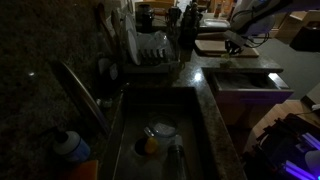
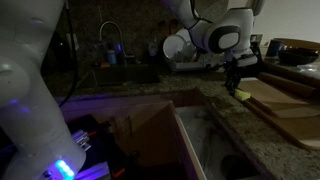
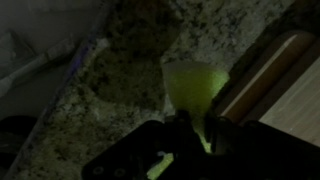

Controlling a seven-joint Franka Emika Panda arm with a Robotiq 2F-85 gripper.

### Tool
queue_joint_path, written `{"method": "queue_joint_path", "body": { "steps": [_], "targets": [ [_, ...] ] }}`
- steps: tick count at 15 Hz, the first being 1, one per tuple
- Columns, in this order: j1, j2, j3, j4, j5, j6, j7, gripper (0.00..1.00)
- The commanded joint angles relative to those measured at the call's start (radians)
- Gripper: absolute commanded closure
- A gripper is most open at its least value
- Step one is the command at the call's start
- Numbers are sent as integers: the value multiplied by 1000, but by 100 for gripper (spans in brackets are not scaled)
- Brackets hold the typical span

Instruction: Put the sponge in the open drawer

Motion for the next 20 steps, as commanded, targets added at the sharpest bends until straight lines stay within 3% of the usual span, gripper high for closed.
{"method": "queue_joint_path", "body": {
  "steps": [1, 5, 10, 11, 14, 15, 16, 20],
  "targets": [
    [-18, -36, 51, -41, 21, -104, -46, 96],
    [-16, 19, 108, -16, 60, -271, -92, 96],
    [25, 50, 62, 13, 5, -262, 24, 96],
    [5, 16, 79, 11, 23, -252, -15, 83],
    [14, 17, 73, 12, 12, -252, 12, 83],
    [14, 17, 73, 12, 12, -252, 13, 96],
    [80, 17, -3, -9, -74, -225, 165, 96],
    [175, -113, -86, -214, -205, -129, 441, 96]
  ]
}}
